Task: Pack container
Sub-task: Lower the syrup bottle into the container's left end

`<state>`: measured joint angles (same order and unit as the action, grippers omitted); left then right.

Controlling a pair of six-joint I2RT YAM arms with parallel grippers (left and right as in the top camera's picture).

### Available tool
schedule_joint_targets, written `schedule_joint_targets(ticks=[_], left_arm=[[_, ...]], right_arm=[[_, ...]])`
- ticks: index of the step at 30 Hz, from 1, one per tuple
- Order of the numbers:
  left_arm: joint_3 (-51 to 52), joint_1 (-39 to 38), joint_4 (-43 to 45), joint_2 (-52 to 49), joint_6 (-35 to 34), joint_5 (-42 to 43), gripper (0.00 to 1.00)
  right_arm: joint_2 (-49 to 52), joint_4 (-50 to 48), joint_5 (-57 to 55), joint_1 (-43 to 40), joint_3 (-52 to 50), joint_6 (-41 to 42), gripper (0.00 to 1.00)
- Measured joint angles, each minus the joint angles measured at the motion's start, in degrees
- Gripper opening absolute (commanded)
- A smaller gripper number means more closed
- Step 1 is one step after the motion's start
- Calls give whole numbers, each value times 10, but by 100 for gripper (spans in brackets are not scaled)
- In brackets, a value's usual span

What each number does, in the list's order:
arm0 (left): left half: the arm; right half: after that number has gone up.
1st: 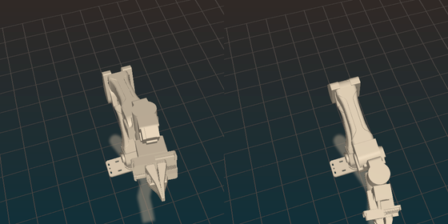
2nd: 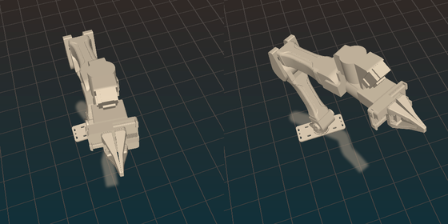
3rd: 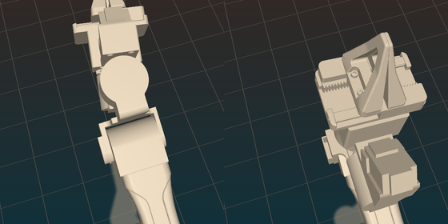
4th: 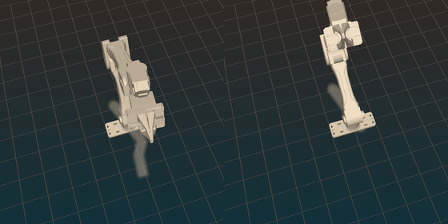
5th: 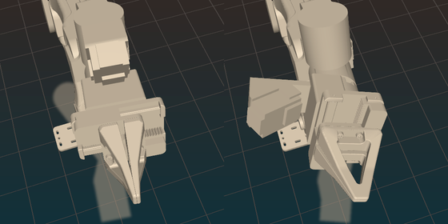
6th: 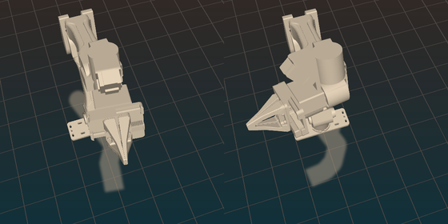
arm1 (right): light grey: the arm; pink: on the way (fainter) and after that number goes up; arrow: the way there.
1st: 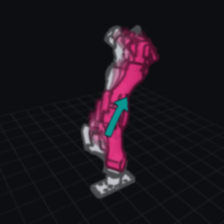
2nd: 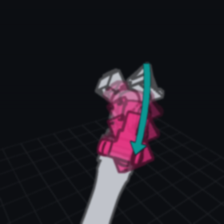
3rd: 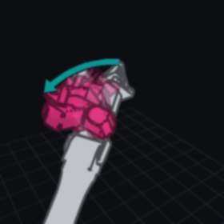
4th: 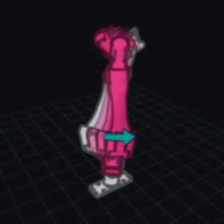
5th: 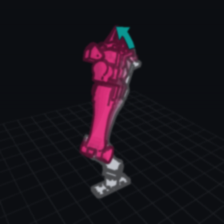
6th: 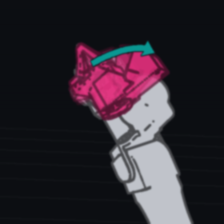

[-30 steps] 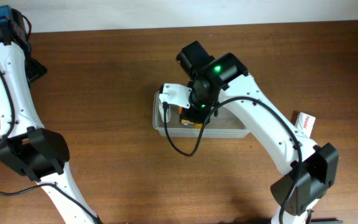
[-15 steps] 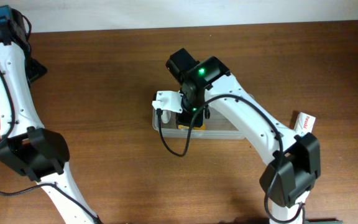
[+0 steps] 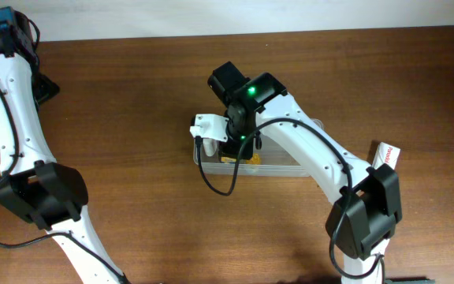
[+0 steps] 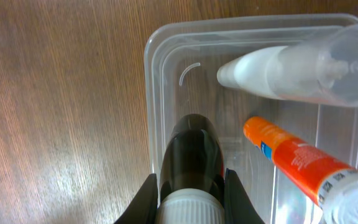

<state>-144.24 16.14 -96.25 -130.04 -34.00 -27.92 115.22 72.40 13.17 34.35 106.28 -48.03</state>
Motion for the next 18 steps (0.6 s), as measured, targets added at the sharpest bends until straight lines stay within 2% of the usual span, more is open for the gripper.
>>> schedule_joint_targets(ticks=[14,18], left_arm=[[0,0,0,0,0,0,99],[0,0,0,0,0,0,99]], right_arm=[[36,-12,1,0,-1,0,8],[41,-17,1,0,-1,0,12]])
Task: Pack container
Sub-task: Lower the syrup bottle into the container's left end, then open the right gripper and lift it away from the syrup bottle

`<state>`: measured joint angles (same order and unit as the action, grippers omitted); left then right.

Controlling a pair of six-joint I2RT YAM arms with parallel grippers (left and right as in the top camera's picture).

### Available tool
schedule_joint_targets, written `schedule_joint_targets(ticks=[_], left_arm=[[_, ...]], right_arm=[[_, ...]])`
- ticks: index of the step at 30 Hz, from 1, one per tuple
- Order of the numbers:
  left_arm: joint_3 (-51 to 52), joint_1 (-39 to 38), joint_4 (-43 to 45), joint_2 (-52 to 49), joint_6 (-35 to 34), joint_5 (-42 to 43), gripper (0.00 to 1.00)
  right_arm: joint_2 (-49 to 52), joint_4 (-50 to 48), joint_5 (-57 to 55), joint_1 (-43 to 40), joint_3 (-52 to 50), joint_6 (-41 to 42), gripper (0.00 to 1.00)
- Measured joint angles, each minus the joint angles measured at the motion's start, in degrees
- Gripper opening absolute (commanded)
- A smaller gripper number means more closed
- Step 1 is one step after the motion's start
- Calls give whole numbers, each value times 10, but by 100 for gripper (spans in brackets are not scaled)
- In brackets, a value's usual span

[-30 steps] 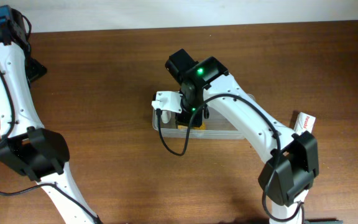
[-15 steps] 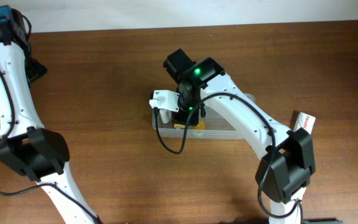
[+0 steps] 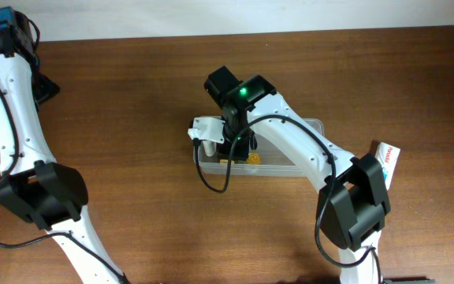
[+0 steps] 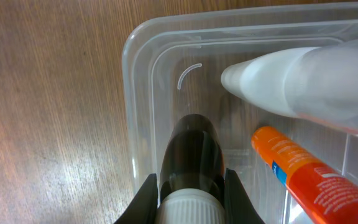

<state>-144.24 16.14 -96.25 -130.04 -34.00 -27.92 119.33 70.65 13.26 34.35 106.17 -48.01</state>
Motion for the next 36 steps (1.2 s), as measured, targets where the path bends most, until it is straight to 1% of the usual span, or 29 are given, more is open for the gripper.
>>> schedule_joint_targets(ticks=[36], left_arm=[[0,0,0,0,0,0,99]], right_arm=[[0,-15,5,0,0,1,13]])
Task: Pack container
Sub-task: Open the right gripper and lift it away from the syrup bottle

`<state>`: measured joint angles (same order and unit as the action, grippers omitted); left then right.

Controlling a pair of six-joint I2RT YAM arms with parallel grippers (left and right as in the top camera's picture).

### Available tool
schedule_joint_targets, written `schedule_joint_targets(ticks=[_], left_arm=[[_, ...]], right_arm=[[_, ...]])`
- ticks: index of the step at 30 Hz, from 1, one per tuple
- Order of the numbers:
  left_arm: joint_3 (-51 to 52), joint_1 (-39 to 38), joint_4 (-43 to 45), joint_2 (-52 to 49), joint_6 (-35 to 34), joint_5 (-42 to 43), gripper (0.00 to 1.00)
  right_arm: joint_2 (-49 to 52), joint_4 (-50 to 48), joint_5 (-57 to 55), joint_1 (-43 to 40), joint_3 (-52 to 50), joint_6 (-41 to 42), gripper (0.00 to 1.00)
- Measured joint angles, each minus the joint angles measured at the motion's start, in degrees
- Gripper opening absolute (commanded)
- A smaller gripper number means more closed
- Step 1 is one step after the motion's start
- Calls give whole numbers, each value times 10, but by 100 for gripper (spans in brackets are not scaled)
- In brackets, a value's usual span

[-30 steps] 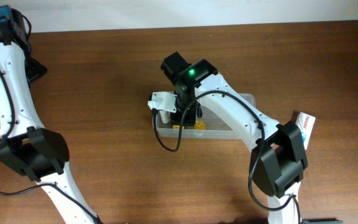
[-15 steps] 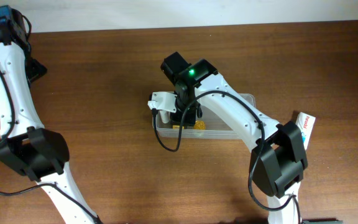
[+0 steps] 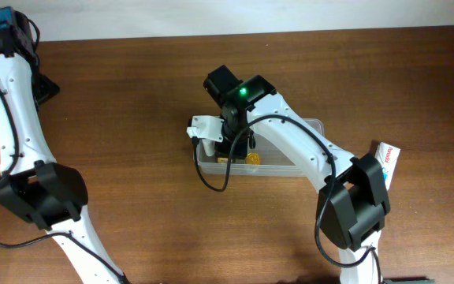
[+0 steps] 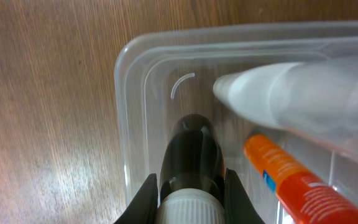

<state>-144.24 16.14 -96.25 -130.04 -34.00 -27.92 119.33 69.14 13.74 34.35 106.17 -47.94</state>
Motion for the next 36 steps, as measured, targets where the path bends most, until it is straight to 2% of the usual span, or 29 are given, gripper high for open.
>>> schedule_joint_targets(ticks=[4,16,26,29,32,36], left_arm=[[0,0,0,0,0,0,99],[0,0,0,0,0,0,99],[0,0,0,0,0,0,100],[0,0,0,0,0,0,99],[0,0,0,0,0,0,99],[0,0,0,0,0,0,99]], right_arm=[[0,-9,8,0,0,0,18],[0,-9,10,0,-1,2,18],[0,-28,9,0,-43,2,18],[0,-33,9,0,-44,2,30],[0,-35,10,0,-44,2,31],[0,-37,10,0,-44,1,38]])
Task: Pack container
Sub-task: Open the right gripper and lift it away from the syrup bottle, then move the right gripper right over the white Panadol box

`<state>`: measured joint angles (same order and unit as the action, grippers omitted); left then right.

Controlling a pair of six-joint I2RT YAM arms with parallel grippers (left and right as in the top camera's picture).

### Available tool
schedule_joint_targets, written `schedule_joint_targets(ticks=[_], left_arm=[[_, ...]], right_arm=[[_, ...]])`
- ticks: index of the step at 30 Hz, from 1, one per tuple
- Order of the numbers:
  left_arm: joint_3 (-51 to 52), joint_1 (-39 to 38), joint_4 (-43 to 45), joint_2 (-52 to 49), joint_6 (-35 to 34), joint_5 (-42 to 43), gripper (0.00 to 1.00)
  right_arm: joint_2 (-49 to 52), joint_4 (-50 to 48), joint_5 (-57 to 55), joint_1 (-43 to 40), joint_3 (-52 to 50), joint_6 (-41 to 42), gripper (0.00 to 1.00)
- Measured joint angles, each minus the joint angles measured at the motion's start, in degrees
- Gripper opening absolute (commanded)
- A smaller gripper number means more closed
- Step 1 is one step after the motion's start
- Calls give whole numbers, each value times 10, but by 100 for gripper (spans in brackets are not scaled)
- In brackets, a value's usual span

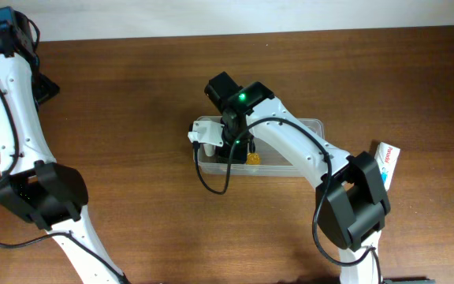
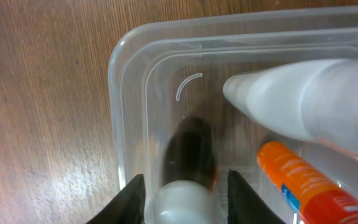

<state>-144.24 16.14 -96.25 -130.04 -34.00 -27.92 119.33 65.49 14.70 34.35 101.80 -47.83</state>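
A clear plastic container (image 2: 114,93) sits mid-table (image 1: 306,124). My right gripper (image 2: 185,190) hangs open over its left end (image 1: 233,146). Between the spread fingers (image 2: 135,193) a dark bottle with a white cap (image 2: 188,155) shows blurred inside the container, touched by neither finger. Beside it lie a white bottle (image 2: 297,106) and an orange tube (image 2: 303,183). My left arm (image 1: 10,95) stands far off at the table's left edge, and its gripper's state does not show.
A white packet with red print (image 1: 385,162) lies on the wood right of the container, next to my right arm's base. Bare wooden table (image 1: 132,158) surrounds the container.
My right gripper has opened: its fingers now stand wider apart and the dark bottle sits loose and blurred between them, inside the container's left end.
My right gripper was shut on the dark bottle above the container's left end, next to the white bottle and orange tube. At the later moments it held the bottle a little further left and lower. Now the fingers are apart and the bottle is released in the container.
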Motion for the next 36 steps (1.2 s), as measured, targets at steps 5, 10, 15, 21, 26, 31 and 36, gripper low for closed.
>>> schedule_joint_targets(ticks=[5,10,15,21,26,31,36], left_arm=[[0,0,0,0,0,0,99],[0,0,0,0,0,0,100],[0,0,0,0,0,0,99],[0,0,0,0,0,0,100],[0,0,0,0,0,0,99],[0,0,0,0,0,0,99],[0,0,0,0,0,0,99]], right_arm=[[0,-2,0,0,0,1,43],[0,1,0,0,0,11,48],[0,31,0,0,22,28,49],[-4,54,0,0,80,39,52],[-18,57,-6,0,135,89,55],[-30,89,-97,-3,210,228,57],[-36,141,-158,-34,246,335,57]])
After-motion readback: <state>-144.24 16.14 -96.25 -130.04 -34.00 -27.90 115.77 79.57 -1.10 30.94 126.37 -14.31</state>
